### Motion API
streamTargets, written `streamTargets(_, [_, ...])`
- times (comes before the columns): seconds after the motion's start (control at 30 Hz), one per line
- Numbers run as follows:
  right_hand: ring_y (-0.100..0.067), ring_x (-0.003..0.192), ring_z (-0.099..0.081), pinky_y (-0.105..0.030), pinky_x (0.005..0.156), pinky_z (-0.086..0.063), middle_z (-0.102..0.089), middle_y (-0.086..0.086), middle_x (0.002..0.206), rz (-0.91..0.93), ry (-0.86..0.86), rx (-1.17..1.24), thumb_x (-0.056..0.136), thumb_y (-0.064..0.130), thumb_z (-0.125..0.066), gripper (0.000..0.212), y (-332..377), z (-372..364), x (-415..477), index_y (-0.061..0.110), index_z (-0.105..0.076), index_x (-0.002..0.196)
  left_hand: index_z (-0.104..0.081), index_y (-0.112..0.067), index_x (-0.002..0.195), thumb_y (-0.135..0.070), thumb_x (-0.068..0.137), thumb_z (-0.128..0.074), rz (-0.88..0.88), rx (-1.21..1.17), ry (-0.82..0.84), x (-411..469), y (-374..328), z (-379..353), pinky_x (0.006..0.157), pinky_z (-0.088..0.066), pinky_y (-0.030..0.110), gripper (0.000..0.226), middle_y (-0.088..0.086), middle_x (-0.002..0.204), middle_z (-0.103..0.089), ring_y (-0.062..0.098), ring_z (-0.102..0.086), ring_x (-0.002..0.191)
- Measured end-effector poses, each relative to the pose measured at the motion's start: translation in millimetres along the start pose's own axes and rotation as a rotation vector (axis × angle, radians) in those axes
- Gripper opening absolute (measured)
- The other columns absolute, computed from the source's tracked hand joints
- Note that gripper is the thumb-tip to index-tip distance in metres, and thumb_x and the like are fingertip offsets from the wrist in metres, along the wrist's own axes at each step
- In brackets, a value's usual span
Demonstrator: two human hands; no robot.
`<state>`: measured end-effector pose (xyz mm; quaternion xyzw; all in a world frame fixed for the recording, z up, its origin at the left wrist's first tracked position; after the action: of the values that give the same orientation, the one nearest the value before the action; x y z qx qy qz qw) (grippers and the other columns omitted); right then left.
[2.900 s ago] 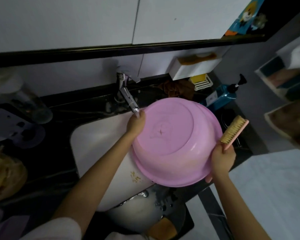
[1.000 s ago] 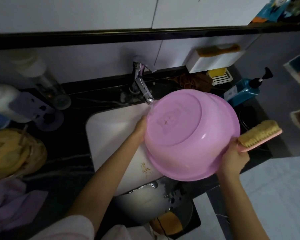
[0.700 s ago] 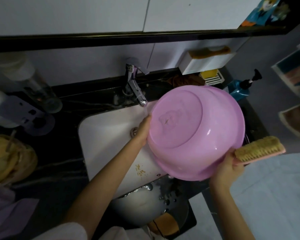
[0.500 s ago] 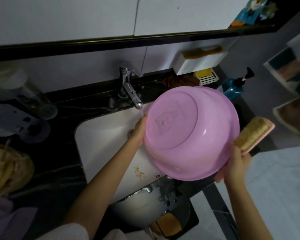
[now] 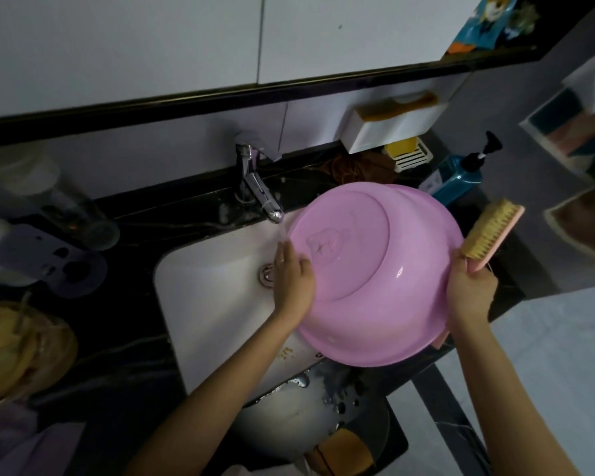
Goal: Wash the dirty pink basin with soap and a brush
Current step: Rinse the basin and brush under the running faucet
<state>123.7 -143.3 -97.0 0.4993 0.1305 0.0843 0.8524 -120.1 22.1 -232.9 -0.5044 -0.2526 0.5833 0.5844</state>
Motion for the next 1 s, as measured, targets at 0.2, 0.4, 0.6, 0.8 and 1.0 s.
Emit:
streamTargets(0.2, [-0.015, 0.093, -0.055, -0.027, 0.08, -0.044, -0.058, -0.001, 0.1, -0.016, -0.036, 0.025, 0.096, 0.028, -0.05, 0.029, -12.8, -3.9, -13.0, 0.007, -0.059, 0.115, -0.07, -0.016, 0.088, -0.038, 0.071, -0.055, 0.496, -0.638, 0.153, 56.6, 90.3, -29.1, 0.094, -0.047, 0.045, 0.032, 0.01, 0.099, -0.068, 0.033, -0.061, 0.102])
streamTargets(0.4, [-0.014, 0.064, -0.047, -0.018, 0.054, -0.039, -0.047, 0.002, 0.067, -0.016, -0.163, 0.065, 0.098, 0.025, -0.046, 0.024, -30.2, 24.7, -25.5, 0.01, -0.052, 0.081, -0.065, -0.018, 0.092, -0.027, 0.095, -0.042, 0.55, -0.867, 0.223, -17.8, 68.7, -40.5, 0.07, -0.049, 0.028, 0.025, -0.001, 0.085, -0.069, 0.014, -0.061, 0.078])
streamTargets(0.6, [-0.021, 0.09, -0.056, -0.032, 0.078, -0.048, -0.059, -0.003, 0.094, -0.047, -0.103, 0.144, 0.096, 0.028, -0.05, 0.024, -41.8, 27.2, -36.1, 0.008, -0.059, 0.105, -0.072, -0.016, 0.094, -0.035, 0.072, -0.061, 0.403, -0.825, 0.198, 44.2, 35.1, -46.9, 0.082, -0.051, 0.035, 0.031, 0.005, 0.095, -0.07, 0.026, -0.064, 0.091])
streamTargets(0.8, [-0.019, 0.079, -0.052, -0.026, 0.06, -0.04, -0.054, 0.002, 0.085, -0.02, 0.135, 0.13, 0.067, 0.036, -0.055, 0.06, -27.6, 24.8, -26.8, 0.004, -0.053, 0.118, -0.07, -0.017, 0.107, -0.036, 0.075, -0.061, 0.414, -0.765, 0.269, 51.4, 45.0, -45.6, 0.091, -0.052, 0.04, 0.039, 0.008, 0.108, -0.07, 0.027, -0.065, 0.101])
streamTargets(1.0, [-0.019, 0.106, -0.051, -0.034, 0.092, -0.042, -0.053, 0.0, 0.116, 0.066, 0.113, 0.143, 0.09, 0.043, -0.056, 0.058, 9.7, 9.1, -4.0, 0.008, -0.045, 0.136, -0.072, -0.02, 0.099, -0.029, 0.088, -0.058, 0.356, -0.783, 0.282, 59.3, 33.9, -41.5, 0.089, -0.053, 0.041, 0.02, 0.006, 0.1, -0.072, 0.027, -0.066, 0.098])
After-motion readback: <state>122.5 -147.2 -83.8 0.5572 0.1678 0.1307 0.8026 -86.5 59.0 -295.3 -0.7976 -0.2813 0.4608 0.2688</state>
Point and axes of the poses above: each hand's wrist, its own x-axis towards the middle knuckle, its own z-axis out of the back of the hand, y = z × x, the point moved 10 cm from there along x, towards the middle knuckle
